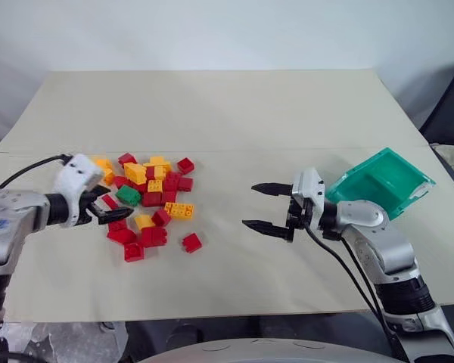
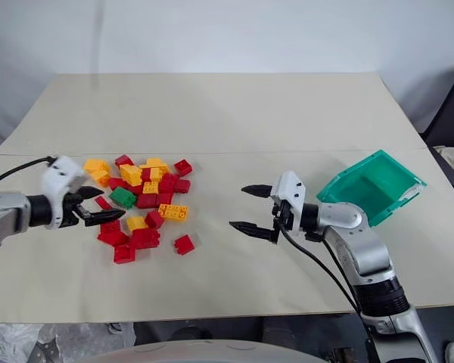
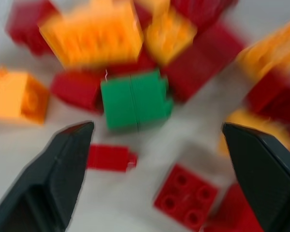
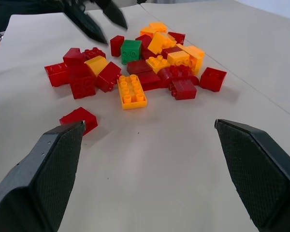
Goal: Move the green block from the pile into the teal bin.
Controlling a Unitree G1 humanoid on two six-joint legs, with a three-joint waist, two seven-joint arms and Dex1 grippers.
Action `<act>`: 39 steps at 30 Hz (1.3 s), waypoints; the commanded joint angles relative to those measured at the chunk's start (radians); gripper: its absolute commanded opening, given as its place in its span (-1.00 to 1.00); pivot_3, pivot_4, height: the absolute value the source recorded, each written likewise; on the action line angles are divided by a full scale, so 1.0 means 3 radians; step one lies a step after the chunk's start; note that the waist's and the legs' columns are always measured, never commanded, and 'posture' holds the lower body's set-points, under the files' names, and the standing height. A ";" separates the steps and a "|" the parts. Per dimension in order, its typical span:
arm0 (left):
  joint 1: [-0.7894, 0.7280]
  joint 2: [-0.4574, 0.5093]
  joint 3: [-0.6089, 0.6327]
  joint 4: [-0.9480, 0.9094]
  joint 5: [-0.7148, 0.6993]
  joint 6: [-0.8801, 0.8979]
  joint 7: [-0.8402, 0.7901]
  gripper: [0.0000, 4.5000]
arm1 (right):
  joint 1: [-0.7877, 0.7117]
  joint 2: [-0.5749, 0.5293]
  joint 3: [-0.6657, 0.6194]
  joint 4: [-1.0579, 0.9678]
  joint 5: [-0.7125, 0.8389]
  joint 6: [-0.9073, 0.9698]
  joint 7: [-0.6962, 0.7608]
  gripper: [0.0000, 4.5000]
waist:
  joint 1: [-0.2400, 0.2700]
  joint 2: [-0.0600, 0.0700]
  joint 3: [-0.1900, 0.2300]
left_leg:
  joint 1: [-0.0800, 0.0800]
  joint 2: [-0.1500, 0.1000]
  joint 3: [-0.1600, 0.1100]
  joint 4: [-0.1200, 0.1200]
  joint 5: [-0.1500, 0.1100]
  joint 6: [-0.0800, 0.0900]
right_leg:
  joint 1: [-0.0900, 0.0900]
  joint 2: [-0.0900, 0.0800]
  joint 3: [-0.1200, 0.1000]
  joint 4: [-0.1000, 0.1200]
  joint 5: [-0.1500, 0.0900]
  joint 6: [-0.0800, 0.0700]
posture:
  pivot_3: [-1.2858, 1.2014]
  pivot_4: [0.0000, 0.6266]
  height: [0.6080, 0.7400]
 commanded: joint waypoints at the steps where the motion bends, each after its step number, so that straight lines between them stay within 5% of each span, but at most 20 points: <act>1: -0.0345 -0.0006 -0.0285 0.0161 0.0150 0.0182 -0.0020 1.00 | 0.0024 -0.0015 -0.0060 -0.0183 0.0043 -0.0002 -0.0037 1.00 | 0.0004 0.0000 0.0000 | 0.0000 0.0000 0.0000 0.0000 0.0000 0.0000 | 0.0000 0.0000 0.0000 0.0000 0.0000 0.0000 | 0.03 -0.52 1.00; 7: -0.0995 -0.0163 -0.0972 0.0767 0.0528 0.0205 -0.0141 1.00 | 0.0070 -0.0010 -0.0086 -0.0249 0.0051 0.0023 -0.0131 1.00 | 0.0007 -0.0001 0.0001 | 0.0001 -0.0001 0.0001 0.0000 0.0001 0.0000 | 0.0000 0.0003 0.0001 0.0001 0.0000 0.0000 | 0.03 -0.52 1.00; 18: -0.1679 -0.0711 -0.1566 0.1819 0.1116 -0.0248 -0.0425 1.00 | 0.0053 0.0022 -0.0055 -0.0257 0.0036 0.0038 -0.0194 1.00 | 0.0088 -0.0001 0.0000 | 0.0001 -0.0005 0.0001 0.0008 0.0004 0.0003 | 0.0003 0.0003 0.0006 0.0002 0.0003 0.0005 | 0.03 -0.52 1.00; 27: -0.1836 -0.0583 -0.1441 0.1580 0.1122 0.0093 -0.0729 -0.02 | 0.0107 -0.0053 -0.0122 -0.0303 0.0046 0.0056 -0.0235 1.00 | 0.0054 -0.0003 0.0002 | -0.0001 -0.0005 -0.0001 0.0044 -0.0003 0.0021 | 0.0007 0.0005 0.0020 0.0027 0.0009 0.0015 | 0.03 -0.52 1.00; 32: -0.1816 -0.0508 -0.1347 0.1375 0.1099 0.0236 -0.0755 -0.02 | 0.0127 -0.0101 -0.0163 -0.0299 0.0055 0.0056 -0.0243 1.00 | 0.0017 -0.0006 0.0004 | -0.0006 -0.0004 -0.0001 0.0043 -0.0003 0.0020 | 0.0003 0.0006 0.0021 0.0024 0.0009 0.0015 | 0.03 -0.52 1.00; 39: -0.1775 -0.0890 -0.0786 0.0785 0.0698 -0.0263 -0.0686 -0.02 | 0.0128 -0.0155 -0.0264 -0.0264 0.0050 0.0070 -0.0252 1.00 | 0.0031 -0.0013 0.0008 | -0.0014 -0.0006 -0.0001 0.0045 -0.0003 0.0018 | 0.0003 0.0002 0.0022 0.0011 0.0011 0.0018 | 0.03 -0.52 1.00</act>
